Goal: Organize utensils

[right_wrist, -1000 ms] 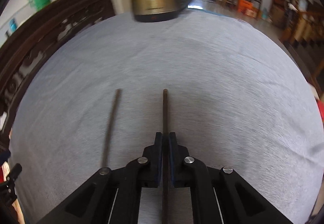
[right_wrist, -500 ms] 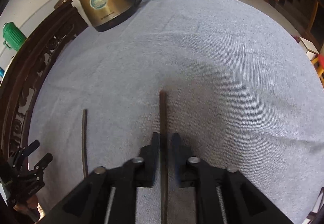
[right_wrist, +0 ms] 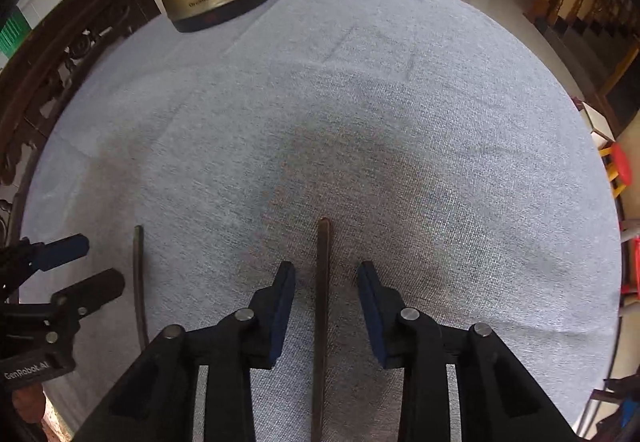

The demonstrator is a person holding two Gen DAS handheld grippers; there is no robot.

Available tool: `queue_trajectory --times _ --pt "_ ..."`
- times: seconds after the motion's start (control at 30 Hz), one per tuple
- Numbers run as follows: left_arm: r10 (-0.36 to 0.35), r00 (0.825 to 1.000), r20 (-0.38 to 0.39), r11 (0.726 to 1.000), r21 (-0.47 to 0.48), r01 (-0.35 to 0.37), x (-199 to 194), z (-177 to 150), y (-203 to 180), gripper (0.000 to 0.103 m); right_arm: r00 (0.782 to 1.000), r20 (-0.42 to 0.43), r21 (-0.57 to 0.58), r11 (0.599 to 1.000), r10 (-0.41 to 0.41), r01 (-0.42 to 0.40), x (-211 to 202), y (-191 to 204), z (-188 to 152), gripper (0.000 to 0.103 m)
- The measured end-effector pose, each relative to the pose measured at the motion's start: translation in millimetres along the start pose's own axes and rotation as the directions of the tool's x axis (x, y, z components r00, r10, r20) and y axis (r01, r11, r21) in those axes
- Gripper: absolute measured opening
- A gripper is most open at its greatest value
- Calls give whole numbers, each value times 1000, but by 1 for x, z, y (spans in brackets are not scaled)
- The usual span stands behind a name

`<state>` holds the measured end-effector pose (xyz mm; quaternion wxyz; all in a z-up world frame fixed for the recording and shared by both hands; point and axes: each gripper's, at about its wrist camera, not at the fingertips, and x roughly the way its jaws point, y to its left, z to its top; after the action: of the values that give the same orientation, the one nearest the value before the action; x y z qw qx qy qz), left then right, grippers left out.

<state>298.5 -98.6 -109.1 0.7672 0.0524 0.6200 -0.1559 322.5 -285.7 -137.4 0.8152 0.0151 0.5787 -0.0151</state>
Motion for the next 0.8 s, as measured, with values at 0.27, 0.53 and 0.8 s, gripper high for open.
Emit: queue_trajectory --times 0.27,0.53,0.8 --pt "59 998 -19 998 -3 -59 12 6 -19 69 1000 -6 -16 1000 -10 10 3 -6 3 19" --pt "76 995 66 987 138 -84 12 1 -52 14 1000 10 21 1000 22 -22 -6 -32 -12 9" --pt "55 993 106 962 262 -81 12 -9 -61 14 997 -45 66 996 55 -52 -15 -57 -30 9"
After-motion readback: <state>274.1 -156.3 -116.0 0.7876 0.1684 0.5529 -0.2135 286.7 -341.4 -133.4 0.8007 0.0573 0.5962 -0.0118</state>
